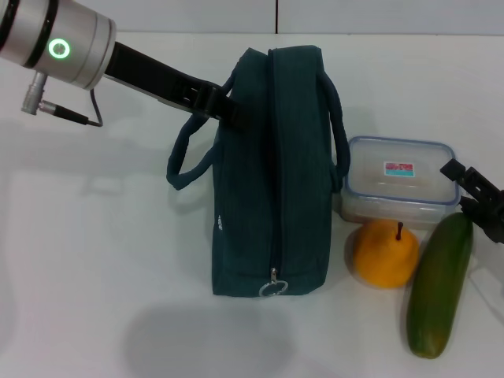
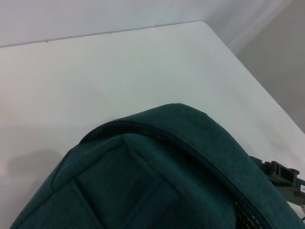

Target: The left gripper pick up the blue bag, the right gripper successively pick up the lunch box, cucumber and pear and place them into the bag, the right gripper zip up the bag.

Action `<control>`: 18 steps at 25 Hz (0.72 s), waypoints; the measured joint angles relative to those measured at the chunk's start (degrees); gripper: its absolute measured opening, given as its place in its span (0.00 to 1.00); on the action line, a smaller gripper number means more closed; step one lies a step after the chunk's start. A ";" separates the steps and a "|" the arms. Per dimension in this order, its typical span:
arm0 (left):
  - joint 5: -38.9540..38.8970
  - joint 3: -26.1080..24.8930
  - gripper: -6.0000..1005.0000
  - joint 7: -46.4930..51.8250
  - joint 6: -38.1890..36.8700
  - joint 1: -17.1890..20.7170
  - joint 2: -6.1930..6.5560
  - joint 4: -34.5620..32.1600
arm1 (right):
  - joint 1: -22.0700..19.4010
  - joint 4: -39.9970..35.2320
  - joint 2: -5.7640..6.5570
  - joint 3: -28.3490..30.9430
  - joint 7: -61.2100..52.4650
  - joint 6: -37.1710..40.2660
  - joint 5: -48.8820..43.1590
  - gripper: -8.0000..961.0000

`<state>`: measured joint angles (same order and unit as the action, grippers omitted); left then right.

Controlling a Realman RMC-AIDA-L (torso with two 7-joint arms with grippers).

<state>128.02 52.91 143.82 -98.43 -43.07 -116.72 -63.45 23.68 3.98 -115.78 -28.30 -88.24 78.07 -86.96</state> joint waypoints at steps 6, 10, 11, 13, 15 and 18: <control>-0.03 0.00 0.06 -0.10 0.00 0.00 0.00 0.00 | 0.05 0.17 -0.02 0.08 -0.17 0.02 0.18 0.81; -0.06 0.00 0.06 -0.11 0.00 0.00 0.00 0.00 | 0.18 0.15 0.00 0.47 -0.30 0.40 0.23 0.78; -0.06 0.00 0.06 -0.11 0.00 0.00 0.00 0.00 | 0.19 0.16 0.00 0.60 -0.30 0.40 0.23 0.77; -0.07 0.00 0.06 -0.12 0.00 0.03 0.04 0.00 | 0.21 0.16 0.02 0.78 -0.34 0.37 0.23 0.75; -0.06 0.00 0.06 -0.12 0.00 0.05 0.07 0.00 | 0.18 0.17 0.02 0.93 -0.39 0.23 0.23 0.74; 0.03 0.00 0.06 -0.12 0.06 0.00 0.08 0.00 | 0.11 0.22 0.03 1.50 -0.44 0.05 0.23 0.71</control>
<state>128.05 52.91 143.70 -98.37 -43.06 -116.64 -63.46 23.79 4.20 -115.75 -26.80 -88.68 78.12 -86.74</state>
